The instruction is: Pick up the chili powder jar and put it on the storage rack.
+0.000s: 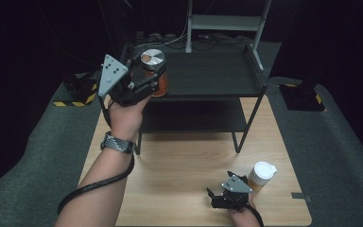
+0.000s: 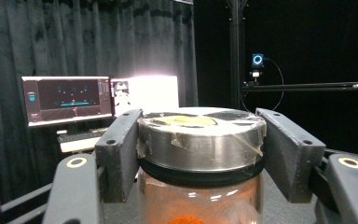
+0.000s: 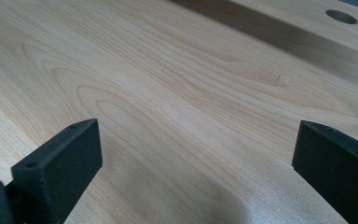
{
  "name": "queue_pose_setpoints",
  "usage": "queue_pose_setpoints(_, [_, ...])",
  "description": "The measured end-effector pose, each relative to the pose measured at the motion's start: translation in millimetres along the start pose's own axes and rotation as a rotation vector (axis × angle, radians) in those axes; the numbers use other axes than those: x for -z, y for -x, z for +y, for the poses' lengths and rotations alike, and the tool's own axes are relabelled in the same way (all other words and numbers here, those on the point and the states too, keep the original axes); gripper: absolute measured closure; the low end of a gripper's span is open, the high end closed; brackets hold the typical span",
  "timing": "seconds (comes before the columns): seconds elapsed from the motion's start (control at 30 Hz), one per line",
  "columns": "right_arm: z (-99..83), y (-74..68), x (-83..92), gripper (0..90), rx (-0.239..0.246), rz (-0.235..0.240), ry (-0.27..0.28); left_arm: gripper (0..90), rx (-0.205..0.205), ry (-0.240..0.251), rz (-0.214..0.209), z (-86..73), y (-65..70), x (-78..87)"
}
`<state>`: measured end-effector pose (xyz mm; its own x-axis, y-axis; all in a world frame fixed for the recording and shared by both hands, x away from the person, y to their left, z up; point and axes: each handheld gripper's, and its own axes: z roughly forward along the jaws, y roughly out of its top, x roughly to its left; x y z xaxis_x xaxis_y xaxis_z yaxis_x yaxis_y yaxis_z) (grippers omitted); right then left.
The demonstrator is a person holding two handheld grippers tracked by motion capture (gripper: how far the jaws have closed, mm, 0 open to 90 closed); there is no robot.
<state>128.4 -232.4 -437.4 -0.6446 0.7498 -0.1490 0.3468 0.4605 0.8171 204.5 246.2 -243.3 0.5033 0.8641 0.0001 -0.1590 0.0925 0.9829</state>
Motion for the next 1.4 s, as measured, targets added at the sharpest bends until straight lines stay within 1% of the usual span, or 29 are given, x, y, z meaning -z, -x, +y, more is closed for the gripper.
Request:
queue_pose_setpoints(0.13, [0.0,-0.1,0.2,0.9,-0.002,0.001,0.0,34.8,-0.006,-0.002,0.005,-1.9,1.4,-7.3])
queue_pose_setpoints(0.37, [-0.5,-0.2,0.4,0.9,0.0,0.0,0.002,34.8,0.0,-0.013,0.013,-4.3,1.9,-18.2])
queue_pose_setpoints(0.43, [-0.3,0.1,0.8,0.9,0.0,0.003,0.0,34.7,-0.01,-0.019,0.019,-4.7,3.6,-22.2])
queue_pose_setpoints(0.63, [-0.7,0.6,0.8,0.9,-0.003,0.004,0.003,34.7,0.001,-0.032,0.025,-7.6,5.0,-31.0])
queue_pose_setpoints(0.87, [-0.7,0.7,0.8,0.9,-0.001,0.005,0.003,34.7,0.004,-0.04,0.025,-9.1,6.2,-35.4])
queue_pose_setpoints(0.93, [-0.7,0.6,0.8,0.9,0.0,0.006,0.003,34.7,0.001,-0.045,0.034,-8.3,8.4,-36.7])
queue_pose_setpoints(1.17, [-0.8,0.7,0.9,0.9,0.001,0.006,0.003,34.7,0.001,-0.049,0.028,-6.9,8.8,-39.6])
queue_pose_setpoints(1.4, [-1.0,0.7,0.9,0.9,-0.002,0.005,0.004,34.7,0.013,-0.052,0.028,-8.6,9.0,-41.1])
